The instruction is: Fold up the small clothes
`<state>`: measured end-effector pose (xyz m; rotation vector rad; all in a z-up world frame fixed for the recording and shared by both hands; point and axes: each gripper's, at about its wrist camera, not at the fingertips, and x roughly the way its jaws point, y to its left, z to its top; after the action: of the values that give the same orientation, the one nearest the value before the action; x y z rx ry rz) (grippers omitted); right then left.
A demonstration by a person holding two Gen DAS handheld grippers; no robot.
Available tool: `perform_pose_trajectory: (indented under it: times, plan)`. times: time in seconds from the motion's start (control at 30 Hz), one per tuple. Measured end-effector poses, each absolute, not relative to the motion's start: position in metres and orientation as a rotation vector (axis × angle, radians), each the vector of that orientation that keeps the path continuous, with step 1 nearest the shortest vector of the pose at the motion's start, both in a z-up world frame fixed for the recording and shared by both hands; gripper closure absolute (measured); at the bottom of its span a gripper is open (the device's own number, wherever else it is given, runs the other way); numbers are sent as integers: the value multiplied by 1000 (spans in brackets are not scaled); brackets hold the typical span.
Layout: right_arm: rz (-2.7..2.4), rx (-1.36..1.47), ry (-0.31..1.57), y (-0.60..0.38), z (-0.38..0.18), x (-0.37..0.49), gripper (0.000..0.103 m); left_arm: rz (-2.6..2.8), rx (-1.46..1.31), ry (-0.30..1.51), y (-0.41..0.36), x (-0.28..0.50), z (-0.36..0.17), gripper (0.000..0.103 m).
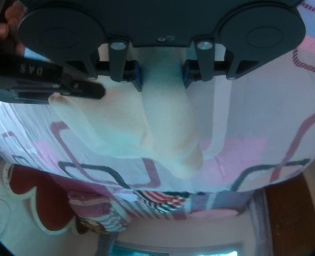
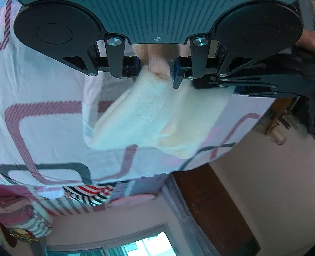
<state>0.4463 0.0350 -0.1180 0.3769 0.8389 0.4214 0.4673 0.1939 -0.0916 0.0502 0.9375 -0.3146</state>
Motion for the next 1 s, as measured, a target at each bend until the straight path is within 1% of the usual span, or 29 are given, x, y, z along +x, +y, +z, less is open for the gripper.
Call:
perform_pose_trajectory:
  times: [0.07, 0.1, 0.13, 0.17, 0.2, 0.27, 0.3, 0.4, 0.43, 0.47, 0.5, 0.53, 0.57, 0.6, 0.63, 0.67, 0.7, 0.73, 0.8, 0.83, 0.87, 0.93, 1.0]
  plan:
    - [404, 437, 869, 26, -130, 448, 72, -338, 48, 936, 197, 467, -98, 59]
    - [391, 464, 882, 22, -136, 449, 72, -348, 50, 934, 197, 468, -100, 53]
    - [385, 487, 888, 18, -142, 450, 72, -350, 49, 931, 199, 468, -102, 49]
    - [383, 525, 890, 13, -147, 450, 72, -347, 39, 930, 202, 469, -104, 38]
    - [379, 563, 894, 6, -151, 451, 71, -342, 32, 930, 207, 468, -107, 23]
    - [368, 630, 900, -4, -158, 454, 69, -337, 1, 936, 218, 471, -114, 13]
    - [366, 657, 901, -8, -160, 455, 68, -353, -40, 942, 226, 474, -118, 12]
    - [357, 657, 895, -8, -159, 453, 66, -377, -155, 948, 250, 475, -123, 14]
    - [351, 655, 895, -8, -158, 454, 64, -380, -165, 939, 255, 473, -122, 14]
    - [341, 655, 897, -8, -155, 454, 59, -377, -174, 932, 262, 470, -121, 15]
    - [323, 655, 899, -11, -152, 452, 56, -373, -191, 923, 268, 467, -117, 19]
    - [298, 643, 891, -16, -146, 449, 55, -366, -206, 905, 275, 461, -111, 21]
    - [276, 616, 861, -18, -135, 443, 55, -350, -195, 875, 278, 456, -102, 26]
    - [252, 571, 813, -22, -122, 438, 55, -332, -160, 829, 276, 452, -91, 35]
    - [245, 534, 785, -24, -112, 436, 56, -336, -137, 802, 271, 451, -83, 39]
    - [256, 509, 765, -24, -104, 437, 66, -361, -128, 782, 264, 453, -76, 47]
    - [270, 480, 756, -19, -98, 441, 71, -405, -111, 762, 251, 456, -69, 50]
    - [288, 444, 761, -11, -95, 446, 72, -422, -77, 754, 240, 461, -67, 50]
    - [310, 369, 776, 7, -96, 456, 75, -449, -8, 791, 213, 473, -73, 56]
    - [313, 321, 799, 17, -102, 463, 82, -453, 3, 823, 205, 478, -80, 56]
    - [302, 266, 843, 26, -111, 471, 85, -445, 26, 851, 198, 483, -88, 56]
    - [285, 222, 875, 33, -131, 479, 85, -429, 85, 843, 188, 482, -94, 56]
    - [282, 237, 871, 30, -135, 481, 85, -422, 114, 837, 185, 477, -94, 56]
